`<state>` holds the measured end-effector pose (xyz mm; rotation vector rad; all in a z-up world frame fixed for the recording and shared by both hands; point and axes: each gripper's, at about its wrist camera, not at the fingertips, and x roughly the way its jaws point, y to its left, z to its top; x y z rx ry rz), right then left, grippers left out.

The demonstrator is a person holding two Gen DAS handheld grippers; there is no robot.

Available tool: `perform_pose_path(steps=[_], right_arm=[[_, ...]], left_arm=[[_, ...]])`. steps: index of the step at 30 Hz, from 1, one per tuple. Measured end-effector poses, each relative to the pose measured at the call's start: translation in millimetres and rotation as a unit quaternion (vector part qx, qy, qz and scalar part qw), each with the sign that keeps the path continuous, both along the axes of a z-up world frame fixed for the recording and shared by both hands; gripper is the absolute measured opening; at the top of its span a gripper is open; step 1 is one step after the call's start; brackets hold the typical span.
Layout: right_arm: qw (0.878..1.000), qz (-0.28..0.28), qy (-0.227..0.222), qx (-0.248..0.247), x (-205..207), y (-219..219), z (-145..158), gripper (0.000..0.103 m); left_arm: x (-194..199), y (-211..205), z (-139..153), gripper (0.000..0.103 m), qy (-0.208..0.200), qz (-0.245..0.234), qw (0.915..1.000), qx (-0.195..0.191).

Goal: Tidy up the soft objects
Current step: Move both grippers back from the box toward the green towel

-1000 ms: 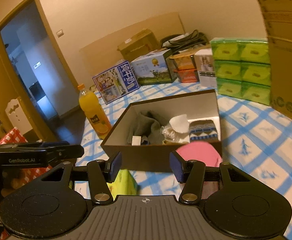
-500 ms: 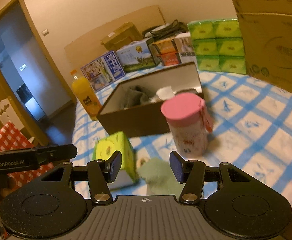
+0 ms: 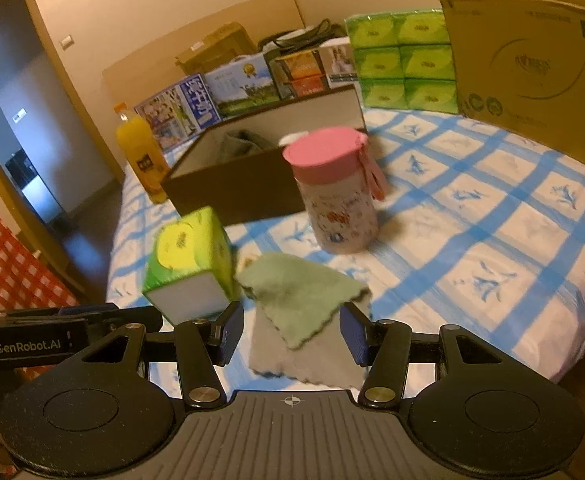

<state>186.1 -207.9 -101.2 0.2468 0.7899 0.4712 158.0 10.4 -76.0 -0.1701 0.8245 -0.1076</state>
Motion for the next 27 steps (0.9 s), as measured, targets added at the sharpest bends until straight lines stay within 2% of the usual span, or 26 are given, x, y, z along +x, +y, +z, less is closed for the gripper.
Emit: perform_pose_path(steps=[10,22,27], right_arm=[[0.999,-0.006,0.041,-0.023,4.5,-3.6,-38.0,0.053],[0.997,-0.018,0.071,-0.03,21.9,-7.0,-63.3,0.053],[0.996,-0.024,0.08,-0.032,30.2,-10.2,-71.2,0.053]], left_arm=[[10.9,-10.3,-35.7,0.065,0.028,-0.002,0.9995,0.015],[33.9,-21.8,-75.5,0.063,0.068,-0.016,0.9972,0.029],[45.6,-28.1,-85.3,0.062,0.072,-0.022,0.9965,0.037]])
